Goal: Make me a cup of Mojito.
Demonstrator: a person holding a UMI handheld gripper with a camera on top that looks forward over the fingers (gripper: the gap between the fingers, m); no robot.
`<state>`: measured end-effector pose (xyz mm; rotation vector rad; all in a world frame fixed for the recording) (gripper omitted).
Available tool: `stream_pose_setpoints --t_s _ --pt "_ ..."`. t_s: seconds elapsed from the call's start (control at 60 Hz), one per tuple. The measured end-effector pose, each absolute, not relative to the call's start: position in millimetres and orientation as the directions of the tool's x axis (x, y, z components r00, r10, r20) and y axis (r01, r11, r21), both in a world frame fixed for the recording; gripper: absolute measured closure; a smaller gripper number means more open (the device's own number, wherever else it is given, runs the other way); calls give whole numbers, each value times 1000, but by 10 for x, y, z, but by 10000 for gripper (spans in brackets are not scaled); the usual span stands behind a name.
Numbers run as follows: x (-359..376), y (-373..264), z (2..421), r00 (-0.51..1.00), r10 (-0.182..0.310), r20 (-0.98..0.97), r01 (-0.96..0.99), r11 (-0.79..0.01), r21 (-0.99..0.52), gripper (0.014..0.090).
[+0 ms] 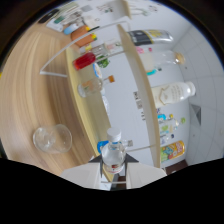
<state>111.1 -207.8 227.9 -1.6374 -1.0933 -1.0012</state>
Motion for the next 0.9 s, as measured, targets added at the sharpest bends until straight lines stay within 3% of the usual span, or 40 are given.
stream_pose_setpoints --t_s 0.133,0.233,0.367,0.533,0.7,0.9 --pt "1144 -2126 2354 755 175 632 655 -251 -712 711" --pt "1234 -2147 2146 929 157 334 367 -306 -878 713" --pt "1422 -2135 1533 994 87 65 95 -414 -905 713" --pt "1576 -2137 777 998 28 -52 -30 -519 -854 714" --pt "1592 -2172 346 997 52 -59 -19 -571 -821 714" --pt "1580 -2167 160 997 77 -22 27 -587 -809 710"
